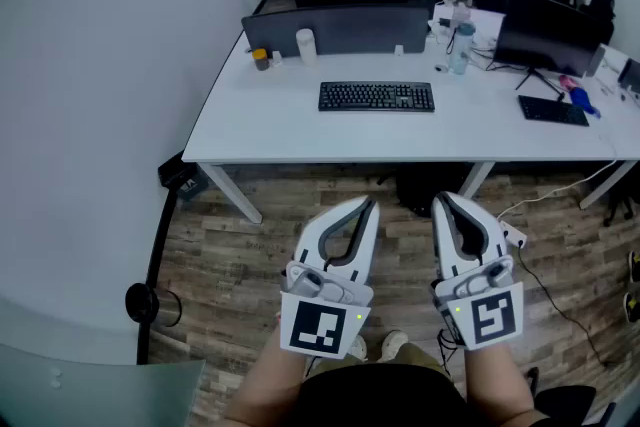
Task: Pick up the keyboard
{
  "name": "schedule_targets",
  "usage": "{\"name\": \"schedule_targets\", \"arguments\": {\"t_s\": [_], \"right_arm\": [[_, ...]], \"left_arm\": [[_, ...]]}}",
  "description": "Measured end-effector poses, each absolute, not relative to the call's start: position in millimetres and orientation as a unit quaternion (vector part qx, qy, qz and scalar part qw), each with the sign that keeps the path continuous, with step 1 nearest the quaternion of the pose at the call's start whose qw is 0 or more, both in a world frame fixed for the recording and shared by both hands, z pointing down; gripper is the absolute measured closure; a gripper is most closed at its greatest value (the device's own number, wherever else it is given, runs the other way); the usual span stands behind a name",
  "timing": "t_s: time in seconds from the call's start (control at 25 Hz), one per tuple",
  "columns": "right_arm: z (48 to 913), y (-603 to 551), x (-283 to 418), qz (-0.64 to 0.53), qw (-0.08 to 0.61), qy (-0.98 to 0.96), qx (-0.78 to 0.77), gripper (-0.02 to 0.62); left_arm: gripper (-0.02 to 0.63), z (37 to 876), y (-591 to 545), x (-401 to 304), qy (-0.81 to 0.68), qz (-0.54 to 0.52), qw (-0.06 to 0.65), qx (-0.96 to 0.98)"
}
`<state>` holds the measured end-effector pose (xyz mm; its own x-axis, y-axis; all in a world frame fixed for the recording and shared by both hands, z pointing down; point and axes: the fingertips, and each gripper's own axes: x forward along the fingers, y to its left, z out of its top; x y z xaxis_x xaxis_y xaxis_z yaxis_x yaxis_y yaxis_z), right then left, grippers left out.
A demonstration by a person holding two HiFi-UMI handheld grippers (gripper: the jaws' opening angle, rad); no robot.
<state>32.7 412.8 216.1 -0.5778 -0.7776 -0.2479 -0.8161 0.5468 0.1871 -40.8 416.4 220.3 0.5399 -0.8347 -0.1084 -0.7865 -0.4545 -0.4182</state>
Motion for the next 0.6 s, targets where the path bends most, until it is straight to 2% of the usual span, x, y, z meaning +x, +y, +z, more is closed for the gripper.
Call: {"name": "schedule_targets", "arguments": {"t_s": [0.6], "right_arm": [[223.7,408.0,68.3,0.115,0.074,0.872,-0.469,0.565]], "left_arm": [[0.597,217.7,409.6,-13.3,0.48,-0.058,0.219,-0.848]]}}
